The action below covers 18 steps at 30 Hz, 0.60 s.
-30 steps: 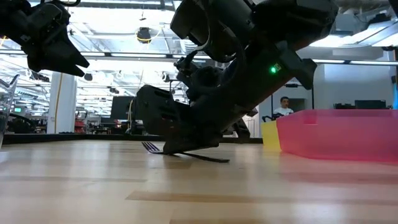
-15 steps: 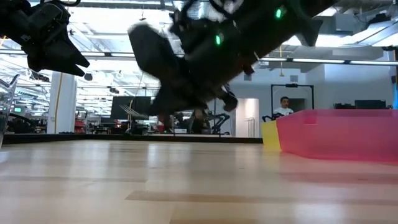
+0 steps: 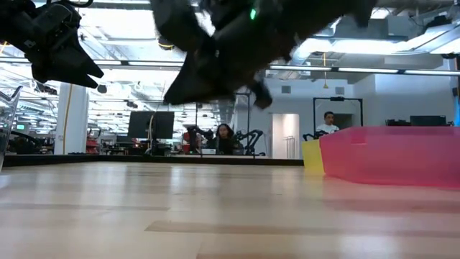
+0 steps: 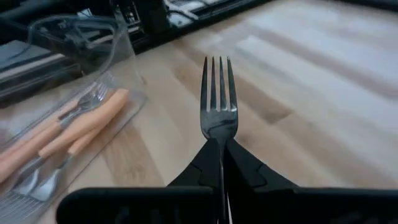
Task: Sort silverware by color (type)
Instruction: Put the black fork into the red bin
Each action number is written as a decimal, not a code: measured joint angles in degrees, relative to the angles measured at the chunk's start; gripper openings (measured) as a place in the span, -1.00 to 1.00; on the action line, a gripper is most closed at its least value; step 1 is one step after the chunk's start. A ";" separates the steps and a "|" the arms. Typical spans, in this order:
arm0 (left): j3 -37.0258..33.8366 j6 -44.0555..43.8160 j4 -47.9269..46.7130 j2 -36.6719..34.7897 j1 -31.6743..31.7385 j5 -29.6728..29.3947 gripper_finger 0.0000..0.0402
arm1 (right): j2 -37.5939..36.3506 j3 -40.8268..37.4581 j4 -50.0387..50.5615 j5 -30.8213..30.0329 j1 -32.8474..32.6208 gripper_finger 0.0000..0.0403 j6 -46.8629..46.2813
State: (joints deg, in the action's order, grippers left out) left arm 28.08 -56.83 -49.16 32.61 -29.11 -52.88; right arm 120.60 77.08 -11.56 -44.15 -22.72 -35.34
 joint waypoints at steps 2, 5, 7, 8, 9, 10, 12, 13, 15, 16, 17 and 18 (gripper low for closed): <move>0.00 -0.01 -0.01 0.00 -0.01 0.00 0.21 | -2.27 0.02 3.68 -1.18 -0.20 -0.86 1.11; 0.00 0.01 -0.01 0.01 0.01 -0.02 0.21 | -5.74 0.02 7.84 -2.95 -0.59 -0.86 3.23; 0.00 -0.01 -0.01 -0.01 0.01 0.00 0.21 | -8.62 -1.37 8.44 -4.02 -0.62 -0.86 5.48; 0.00 -0.13 -0.01 -0.02 -0.01 0.00 0.21 | -10.18 -2.58 8.41 -4.20 -0.60 -0.86 6.43; 0.00 -0.35 -0.01 0.00 0.01 -0.02 0.21 | -11.92 -4.01 8.28 -4.15 -0.51 -0.86 6.84; 0.00 -0.42 -0.01 0.01 -0.01 -0.02 0.21 | -13.96 -5.84 8.58 -4.09 -0.48 -0.86 7.47; 0.00 -0.42 -0.01 -0.02 -0.01 -0.02 0.21 | -18.35 -9.56 8.65 -3.27 -0.46 -0.86 9.70; 0.00 -0.44 -0.01 0.01 0.01 -0.02 0.21 | -20.93 -11.50 8.17 -2.35 -0.41 -0.86 10.23; 0.00 -0.50 -0.01 -0.01 -0.01 -0.02 0.21 | -26.16 -15.08 7.67 -2.02 -0.41 -0.86 10.38; 0.00 -0.58 -0.01 0.00 0.00 -0.02 0.21 | -28.53 -16.68 6.65 -2.00 -0.43 -0.86 10.66; 0.00 -0.63 -0.01 0.01 0.00 -0.02 0.21 | -30.89 -18.18 5.99 -1.99 -0.56 -0.86 11.49; 0.00 -0.66 -0.02 0.01 0.01 -0.05 0.21 | -33.35 -19.78 5.46 -1.99 -0.82 -0.86 12.46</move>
State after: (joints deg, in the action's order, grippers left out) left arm 28.08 -57.49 -49.18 32.62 -29.10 -52.93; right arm 87.26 57.30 -6.10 -46.14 -23.55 -22.88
